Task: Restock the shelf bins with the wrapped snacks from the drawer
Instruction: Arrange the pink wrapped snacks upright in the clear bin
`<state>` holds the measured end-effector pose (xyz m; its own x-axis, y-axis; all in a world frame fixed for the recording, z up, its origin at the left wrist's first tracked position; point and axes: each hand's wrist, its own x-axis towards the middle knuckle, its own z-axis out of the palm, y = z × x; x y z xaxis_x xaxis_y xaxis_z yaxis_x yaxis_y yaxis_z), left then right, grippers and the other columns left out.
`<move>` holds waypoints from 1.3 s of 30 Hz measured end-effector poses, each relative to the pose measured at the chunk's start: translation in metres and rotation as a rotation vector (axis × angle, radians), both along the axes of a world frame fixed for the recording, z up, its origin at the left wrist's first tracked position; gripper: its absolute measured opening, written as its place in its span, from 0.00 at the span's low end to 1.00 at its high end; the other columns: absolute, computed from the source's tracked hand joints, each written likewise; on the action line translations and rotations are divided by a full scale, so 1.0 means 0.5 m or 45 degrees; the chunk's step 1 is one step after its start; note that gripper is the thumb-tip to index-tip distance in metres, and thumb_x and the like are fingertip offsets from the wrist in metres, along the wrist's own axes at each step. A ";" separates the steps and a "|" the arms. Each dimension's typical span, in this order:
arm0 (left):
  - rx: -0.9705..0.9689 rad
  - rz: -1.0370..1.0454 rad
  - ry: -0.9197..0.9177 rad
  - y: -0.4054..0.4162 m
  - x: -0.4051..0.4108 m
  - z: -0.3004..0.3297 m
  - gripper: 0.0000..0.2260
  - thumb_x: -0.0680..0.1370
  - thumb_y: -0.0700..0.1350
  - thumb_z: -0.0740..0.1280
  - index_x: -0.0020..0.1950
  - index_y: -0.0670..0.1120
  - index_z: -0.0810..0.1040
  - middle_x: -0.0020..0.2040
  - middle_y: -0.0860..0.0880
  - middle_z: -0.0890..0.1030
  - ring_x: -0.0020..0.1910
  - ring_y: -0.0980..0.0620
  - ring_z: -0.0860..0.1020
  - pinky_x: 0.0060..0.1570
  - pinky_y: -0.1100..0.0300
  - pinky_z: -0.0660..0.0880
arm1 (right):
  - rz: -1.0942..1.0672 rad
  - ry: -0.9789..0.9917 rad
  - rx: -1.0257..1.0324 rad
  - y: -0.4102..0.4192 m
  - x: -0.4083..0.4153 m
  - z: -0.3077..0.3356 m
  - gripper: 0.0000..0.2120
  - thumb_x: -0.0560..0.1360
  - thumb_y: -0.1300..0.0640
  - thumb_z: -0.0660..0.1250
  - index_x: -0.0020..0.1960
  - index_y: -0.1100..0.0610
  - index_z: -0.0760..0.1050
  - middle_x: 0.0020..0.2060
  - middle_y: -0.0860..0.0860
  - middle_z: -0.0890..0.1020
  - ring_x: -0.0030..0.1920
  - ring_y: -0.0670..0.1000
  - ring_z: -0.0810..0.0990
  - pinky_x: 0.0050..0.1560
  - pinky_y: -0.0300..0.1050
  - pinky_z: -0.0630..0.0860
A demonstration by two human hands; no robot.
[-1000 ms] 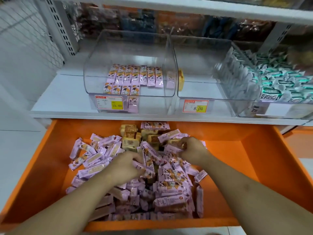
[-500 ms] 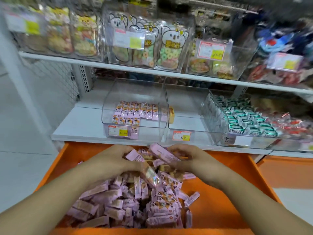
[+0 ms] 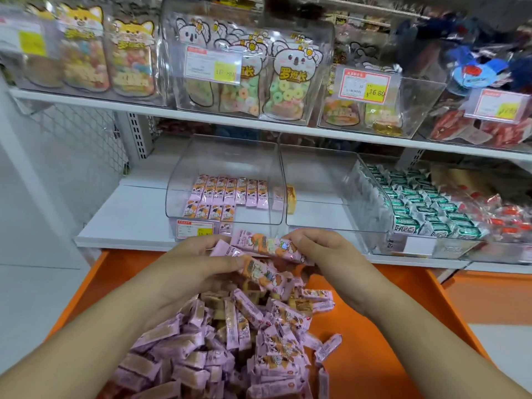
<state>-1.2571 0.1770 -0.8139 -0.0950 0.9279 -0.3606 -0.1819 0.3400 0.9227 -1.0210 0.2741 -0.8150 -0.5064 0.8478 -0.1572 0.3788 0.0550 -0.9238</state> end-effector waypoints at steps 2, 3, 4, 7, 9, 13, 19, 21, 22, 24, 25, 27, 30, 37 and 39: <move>-0.016 0.003 -0.060 0.010 0.000 -0.006 0.20 0.74 0.34 0.75 0.64 0.44 0.76 0.52 0.37 0.87 0.55 0.34 0.85 0.64 0.40 0.79 | 0.000 0.000 0.027 0.007 -0.003 -0.003 0.15 0.80 0.34 0.64 0.57 0.39 0.85 0.57 0.40 0.86 0.59 0.47 0.82 0.70 0.61 0.74; -0.035 0.019 -0.100 0.014 0.001 -0.007 0.23 0.74 0.34 0.75 0.66 0.45 0.73 0.52 0.37 0.87 0.54 0.34 0.85 0.61 0.41 0.81 | 0.013 -0.016 0.027 0.008 -0.005 -0.003 0.13 0.82 0.37 0.63 0.53 0.38 0.85 0.54 0.42 0.87 0.58 0.47 0.83 0.71 0.59 0.73; -0.045 0.041 -0.138 0.018 0.002 -0.011 0.26 0.74 0.33 0.75 0.67 0.47 0.70 0.52 0.36 0.87 0.54 0.34 0.85 0.58 0.43 0.82 | 0.035 -0.029 0.026 0.009 -0.005 -0.005 0.13 0.84 0.40 0.62 0.49 0.38 0.84 0.50 0.44 0.88 0.55 0.47 0.84 0.71 0.59 0.72; -0.058 0.073 -0.204 0.025 0.008 -0.016 0.23 0.75 0.32 0.74 0.66 0.45 0.71 0.52 0.36 0.87 0.52 0.36 0.86 0.52 0.46 0.84 | 0.055 0.024 -0.023 0.006 -0.012 -0.007 0.12 0.86 0.45 0.61 0.54 0.41 0.84 0.40 0.49 0.87 0.44 0.50 0.86 0.69 0.61 0.75; -0.052 0.051 -0.191 0.028 0.009 -0.022 0.19 0.76 0.35 0.74 0.65 0.41 0.77 0.53 0.37 0.87 0.53 0.37 0.86 0.53 0.46 0.84 | 0.067 0.038 -0.056 0.004 -0.016 -0.009 0.13 0.86 0.46 0.61 0.63 0.46 0.82 0.37 0.52 0.86 0.40 0.54 0.86 0.65 0.63 0.77; -0.057 0.078 -0.185 0.029 0.008 -0.030 0.19 0.75 0.42 0.76 0.64 0.38 0.80 0.53 0.33 0.86 0.52 0.34 0.86 0.50 0.49 0.85 | 0.053 0.058 -0.091 -0.004 -0.026 -0.006 0.13 0.87 0.48 0.61 0.64 0.47 0.81 0.35 0.55 0.85 0.37 0.56 0.85 0.61 0.63 0.80; -0.062 0.132 -0.194 0.024 0.009 -0.028 0.15 0.77 0.42 0.74 0.62 0.36 0.80 0.51 0.34 0.86 0.47 0.35 0.86 0.47 0.48 0.86 | 0.046 0.099 -0.149 -0.020 -0.030 0.001 0.13 0.86 0.48 0.61 0.62 0.47 0.83 0.36 0.54 0.85 0.38 0.57 0.85 0.52 0.57 0.84; -0.051 0.140 -0.207 0.021 0.012 -0.023 0.15 0.79 0.41 0.73 0.63 0.37 0.79 0.52 0.35 0.86 0.49 0.35 0.86 0.49 0.48 0.85 | 0.044 0.157 -0.197 -0.020 -0.030 0.001 0.13 0.86 0.48 0.62 0.64 0.46 0.83 0.42 0.59 0.85 0.42 0.59 0.84 0.50 0.57 0.85; -0.042 0.156 -0.224 0.020 0.013 -0.021 0.17 0.79 0.42 0.73 0.65 0.37 0.77 0.52 0.35 0.86 0.50 0.35 0.86 0.50 0.48 0.85 | 0.050 0.205 -0.228 -0.021 -0.030 0.001 0.13 0.85 0.48 0.63 0.64 0.47 0.83 0.46 0.62 0.84 0.44 0.61 0.83 0.49 0.57 0.85; -0.015 0.206 -0.297 0.018 0.014 -0.022 0.22 0.78 0.41 0.74 0.70 0.37 0.74 0.55 0.36 0.86 0.52 0.35 0.86 0.52 0.47 0.85 | 0.028 0.316 -0.269 -0.024 -0.032 0.002 0.13 0.82 0.48 0.69 0.65 0.46 0.83 0.50 0.64 0.82 0.51 0.65 0.83 0.47 0.57 0.85; -0.002 0.234 -0.346 0.017 0.015 -0.024 0.24 0.78 0.41 0.74 0.71 0.37 0.72 0.56 0.36 0.86 0.53 0.35 0.86 0.52 0.47 0.84 | -0.005 0.373 -0.270 -0.028 -0.034 0.003 0.13 0.80 0.49 0.71 0.65 0.45 0.83 0.48 0.60 0.82 0.52 0.63 0.84 0.47 0.58 0.85; 0.010 0.259 -0.413 0.015 0.024 -0.024 0.22 0.79 0.40 0.73 0.70 0.36 0.73 0.56 0.36 0.86 0.55 0.36 0.86 0.54 0.46 0.84 | -0.065 0.468 -0.233 -0.030 -0.037 0.001 0.14 0.79 0.53 0.73 0.64 0.45 0.82 0.45 0.55 0.82 0.50 0.59 0.85 0.49 0.61 0.85; -0.023 0.197 -0.427 0.009 0.043 -0.021 0.15 0.79 0.38 0.72 0.64 0.35 0.77 0.55 0.36 0.86 0.54 0.36 0.86 0.59 0.44 0.82 | -0.085 0.444 -0.073 -0.020 -0.041 0.002 0.13 0.79 0.55 0.74 0.63 0.46 0.82 0.41 0.55 0.82 0.45 0.62 0.84 0.51 0.65 0.84; 0.068 -0.186 0.353 0.034 0.000 -0.002 0.22 0.64 0.55 0.84 0.54 0.51 0.85 0.53 0.49 0.88 0.54 0.45 0.86 0.64 0.38 0.78 | 0.218 -0.203 0.409 0.042 -0.031 0.081 0.12 0.77 0.56 0.76 0.57 0.42 0.82 0.35 0.37 0.74 0.37 0.44 0.73 0.42 0.41 0.74; 0.128 -0.253 0.466 0.046 -0.010 0.004 0.20 0.68 0.52 0.84 0.58 0.52 0.83 0.54 0.53 0.87 0.55 0.52 0.86 0.64 0.45 0.79 | 0.361 -0.377 0.482 0.050 -0.050 0.090 0.13 0.77 0.53 0.77 0.58 0.40 0.81 0.40 0.29 0.77 0.41 0.40 0.76 0.47 0.41 0.73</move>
